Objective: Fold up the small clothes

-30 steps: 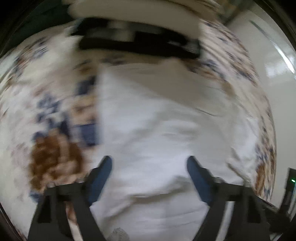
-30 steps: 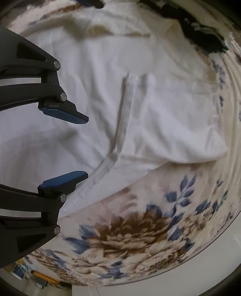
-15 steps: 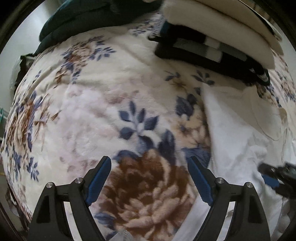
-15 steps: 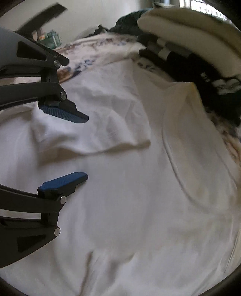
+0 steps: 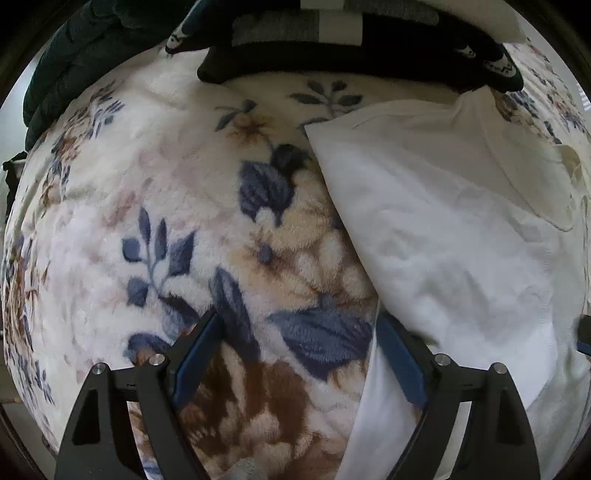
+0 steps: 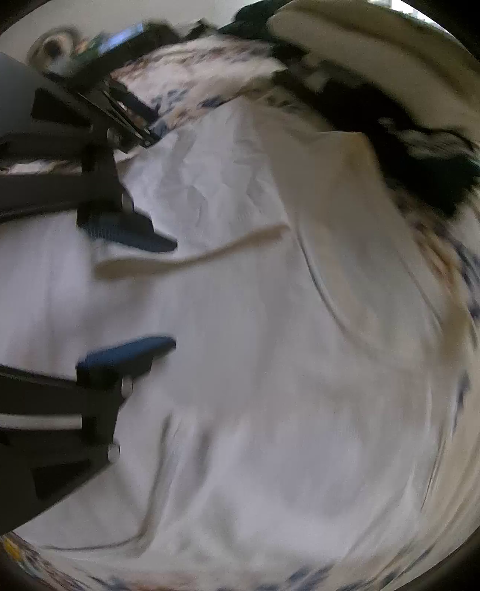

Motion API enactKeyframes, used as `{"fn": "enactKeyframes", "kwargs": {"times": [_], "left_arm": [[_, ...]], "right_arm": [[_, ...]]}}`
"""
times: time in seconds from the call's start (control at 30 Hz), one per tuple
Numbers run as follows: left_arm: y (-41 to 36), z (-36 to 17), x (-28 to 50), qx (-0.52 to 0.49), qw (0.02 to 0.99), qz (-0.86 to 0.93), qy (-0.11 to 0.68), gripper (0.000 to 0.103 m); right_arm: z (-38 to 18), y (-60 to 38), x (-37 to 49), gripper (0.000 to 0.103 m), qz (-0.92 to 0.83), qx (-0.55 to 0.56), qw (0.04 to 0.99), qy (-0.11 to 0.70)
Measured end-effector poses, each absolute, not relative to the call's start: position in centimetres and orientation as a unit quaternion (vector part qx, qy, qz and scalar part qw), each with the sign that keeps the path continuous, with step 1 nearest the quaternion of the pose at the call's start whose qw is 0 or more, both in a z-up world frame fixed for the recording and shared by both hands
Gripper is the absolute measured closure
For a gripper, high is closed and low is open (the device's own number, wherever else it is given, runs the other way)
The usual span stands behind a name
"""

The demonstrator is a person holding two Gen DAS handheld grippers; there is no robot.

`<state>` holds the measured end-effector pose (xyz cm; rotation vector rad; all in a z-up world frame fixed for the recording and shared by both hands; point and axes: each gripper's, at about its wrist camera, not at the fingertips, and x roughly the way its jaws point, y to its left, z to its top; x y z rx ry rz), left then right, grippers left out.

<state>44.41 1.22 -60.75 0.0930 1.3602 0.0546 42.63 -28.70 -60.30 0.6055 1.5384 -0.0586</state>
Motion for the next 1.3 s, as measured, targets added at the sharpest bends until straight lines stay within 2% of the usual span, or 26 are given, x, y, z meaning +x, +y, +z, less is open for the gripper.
{"fn": "enactKeyframes", "kwargs": {"times": [0.07, 0.2, 0.43, 0.63, 0.7, 0.73, 0.77, 0.93, 1.0, 1.03, 1.07, 1.1, 1.13, 1.17, 1.2, 1.3], "left_arm": [[1.4, -59.5, 44.2, 0.039, 0.782, 0.024, 0.622, 0.018], [0.9, -55.2, 42.1, 0.018, 0.798, 0.017, 0.602, 0.018], [-5.6, -49.2, 35.8, -0.001, 0.798, -0.027, 0.602, 0.018], [-15.8, -48.4, 27.0, 0.007, 0.762, -0.064, 0.645, 0.018], [-18.9, -49.5, 24.2, -0.004, 0.739, -0.075, 0.67, 0.018], [-20.7, -50.4, 22.6, -0.015, 0.725, -0.08, 0.684, 0.018], [-22.7, -51.4, 20.9, -0.031, 0.708, -0.087, 0.7, 0.018], [-32.2, -56.6, 13.4, -0.124, 0.617, -0.154, 0.762, 0.018], [-35.0, -58.9, 11.3, -0.11, 0.594, -0.157, 0.781, 0.021], [-36.2, -60.1, 10.5, -0.102, 0.588, -0.157, 0.787, 0.025], [-37.1, -61.1, 9.9, -0.086, 0.584, -0.155, 0.792, 0.039], [-38.1, -61.8, 9.4, -0.06, 0.586, -0.152, 0.793, 0.062], [-38.6, -62.0, 9.2, -0.035, 0.597, -0.144, 0.789, 0.073], [-38.7, -61.9, 9.2, -0.019, 0.607, -0.137, 0.783, 0.095], [-38.3, -61.6, 9.3, -0.037, 0.61, -0.138, 0.779, 0.1], [-35.8, -59.8, 9.9, -0.093, 0.629, -0.123, 0.762, 0.102]], "right_arm": [[-58.9, -31.4, 40.9, 0.04, -0.043, 0.285, 0.675, 0.68], [-55.7, -37.4, 36.2, 0.035, -0.075, 0.301, 0.669, 0.676], [-52.1, -46.9, 28.6, 0.034, -0.086, 0.273, 0.649, 0.706], [-50.5, -52.3, 24.8, 0.034, -0.062, 0.238, 0.634, 0.733], [-49.4, -54.7, 23.9, 0.043, -0.059, 0.216, 0.643, 0.732], [-49.2, -55.2, 23.8, 0.061, -0.058, 0.205, 0.648, 0.732], [-48.9, -56.2, 23.7, 0.065, -0.052, 0.19, 0.649, 0.735], [-49.3, -60.0, 23.7, 0.065, -0.041, 0.165, 0.65, 0.741], [-49.6, -61.2, 24.2, 0.065, -0.043, 0.165, 0.652, 0.739], [-49.8, -61.4, 24.4, 0.065, -0.042, 0.165, 0.654, 0.737], [-50.0, -61.9, 24.9, 0.065, -0.04, 0.166, 0.655, 0.736], [-50.2, -61.9, 25.2, 0.065, -0.038, 0.167, 0.655, 0.736], [-50.4, -62.0, 25.6, 0.065, -0.036, 0.167, 0.655, 0.736], [-50.7, -62.0, 26.1, 0.065, -0.034, 0.167, 0.655, 0.736], [-50.9, -61.8, 26.6, 0.065, -0.029, 0.167, 0.655, 0.737], [-51.9, -60.7, 28.9, 0.065, -0.005, 0.161, 0.655, 0.738]]}}
